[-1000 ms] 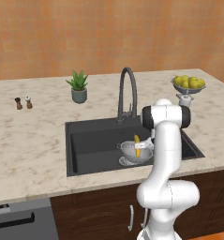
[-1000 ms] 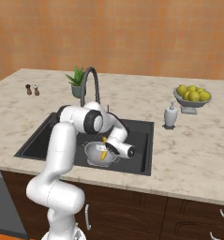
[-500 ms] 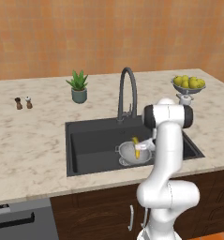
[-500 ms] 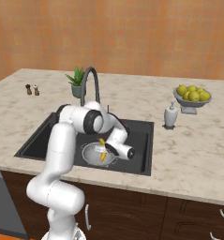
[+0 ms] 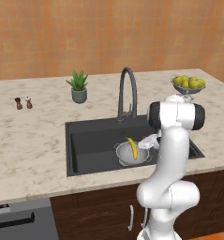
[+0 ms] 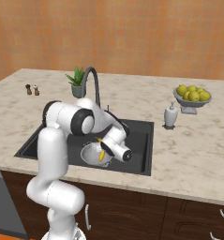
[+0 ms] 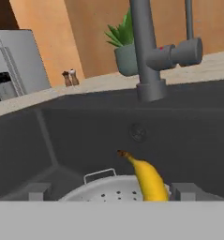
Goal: Put the colander in the sink, put the banana in the colander, and turn on the sink faucet and pour water over the colander.
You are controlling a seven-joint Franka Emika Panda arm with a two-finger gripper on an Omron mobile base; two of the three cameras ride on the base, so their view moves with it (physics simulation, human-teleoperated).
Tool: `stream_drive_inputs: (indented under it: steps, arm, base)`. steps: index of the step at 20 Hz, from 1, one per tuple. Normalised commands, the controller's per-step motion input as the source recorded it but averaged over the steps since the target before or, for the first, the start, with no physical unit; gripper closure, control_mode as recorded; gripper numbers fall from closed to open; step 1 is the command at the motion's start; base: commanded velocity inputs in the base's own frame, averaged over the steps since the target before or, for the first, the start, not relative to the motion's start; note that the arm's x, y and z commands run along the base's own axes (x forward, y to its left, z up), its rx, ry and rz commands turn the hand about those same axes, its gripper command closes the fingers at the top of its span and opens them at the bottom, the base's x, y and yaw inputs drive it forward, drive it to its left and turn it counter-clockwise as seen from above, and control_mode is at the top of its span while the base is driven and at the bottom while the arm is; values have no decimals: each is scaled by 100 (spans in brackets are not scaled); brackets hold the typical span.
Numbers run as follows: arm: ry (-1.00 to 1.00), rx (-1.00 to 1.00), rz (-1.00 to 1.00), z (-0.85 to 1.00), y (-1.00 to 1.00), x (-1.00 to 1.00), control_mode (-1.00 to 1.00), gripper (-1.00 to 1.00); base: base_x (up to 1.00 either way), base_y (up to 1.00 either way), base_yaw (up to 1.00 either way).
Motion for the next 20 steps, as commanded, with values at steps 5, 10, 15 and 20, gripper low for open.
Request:
stream_drive_inputs:
  steps: [5, 10, 15, 20]
  arm:
    - [-9, 0, -4, 100, -70, -2, -100, -100]
    - [0, 0, 3, 100, -89, 0, -100, -100]
    - [-3, 8, 16, 95, -30, -4, -100, -100]
    - [-6, 16, 26, 25, 8, 0, -100, -100]
  base:
    - [0, 0, 0]
    - [0, 0, 0]
    - [0, 0, 0]
    - [0, 0, 0]
